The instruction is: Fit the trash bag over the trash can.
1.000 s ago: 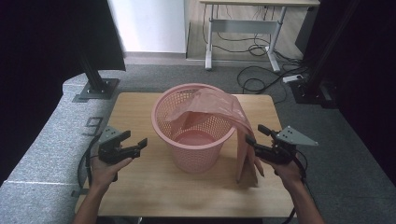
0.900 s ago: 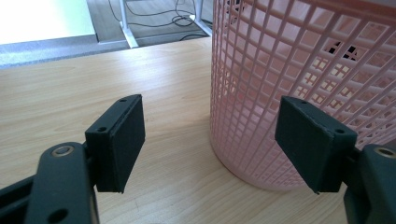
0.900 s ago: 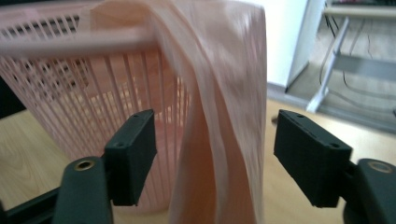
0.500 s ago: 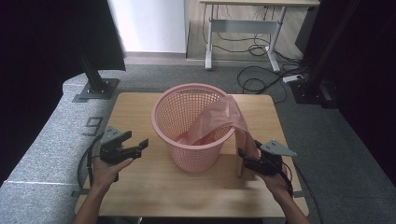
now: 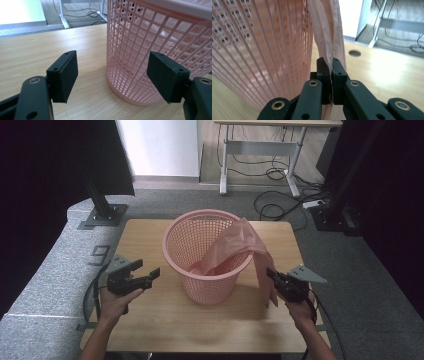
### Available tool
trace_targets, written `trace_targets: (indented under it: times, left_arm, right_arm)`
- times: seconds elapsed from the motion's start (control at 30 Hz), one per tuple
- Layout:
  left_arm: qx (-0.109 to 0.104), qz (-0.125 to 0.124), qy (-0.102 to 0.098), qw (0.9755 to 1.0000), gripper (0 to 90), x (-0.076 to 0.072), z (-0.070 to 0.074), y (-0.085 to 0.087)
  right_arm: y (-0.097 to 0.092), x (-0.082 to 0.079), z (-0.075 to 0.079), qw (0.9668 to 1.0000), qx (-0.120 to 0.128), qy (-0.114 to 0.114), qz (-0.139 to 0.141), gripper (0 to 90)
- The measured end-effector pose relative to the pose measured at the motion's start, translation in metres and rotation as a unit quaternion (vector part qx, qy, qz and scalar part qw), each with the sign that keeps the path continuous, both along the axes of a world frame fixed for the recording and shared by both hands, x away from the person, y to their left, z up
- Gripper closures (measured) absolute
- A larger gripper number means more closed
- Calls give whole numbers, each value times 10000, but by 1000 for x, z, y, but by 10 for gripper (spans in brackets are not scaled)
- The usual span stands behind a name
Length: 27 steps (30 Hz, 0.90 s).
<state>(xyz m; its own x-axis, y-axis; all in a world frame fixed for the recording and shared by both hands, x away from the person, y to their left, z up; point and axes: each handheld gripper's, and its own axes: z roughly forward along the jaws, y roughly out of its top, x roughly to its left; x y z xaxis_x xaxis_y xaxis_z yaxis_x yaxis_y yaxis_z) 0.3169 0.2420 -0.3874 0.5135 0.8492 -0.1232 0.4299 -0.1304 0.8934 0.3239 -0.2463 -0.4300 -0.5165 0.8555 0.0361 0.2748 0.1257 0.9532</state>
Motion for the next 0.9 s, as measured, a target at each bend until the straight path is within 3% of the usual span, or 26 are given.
trace_targets:
  times: [0.13, 0.33, 0.5, 0.63, 0.9]
  left_arm:
    - [-133, -94, -63, 9998, 250, -1, 5, 2]
    - [-251, -305, -173, 9991, 218, -1, 25, 1]
    - [-305, -446, -321, 9980, 204, 2, 43, -8]
    - [-342, -540, -404, 9971, 191, 3, 53, -18]
    - [-249, -690, -530, 9959, 157, 1, 68, -37]
  right_arm:
    - [-1, 0, 16, 9997, 78, -210, 23, 872]
    - [3, 0, 35, 9986, -64, -505, 133, 875]
    - [3, 3, 63, 9969, 138, -731, 253, 876]
    - [16, 4, 84, 9952, 131, -832, 494, 875]
    - [49, 6, 109, 9918, -77, -951, 856, 854]
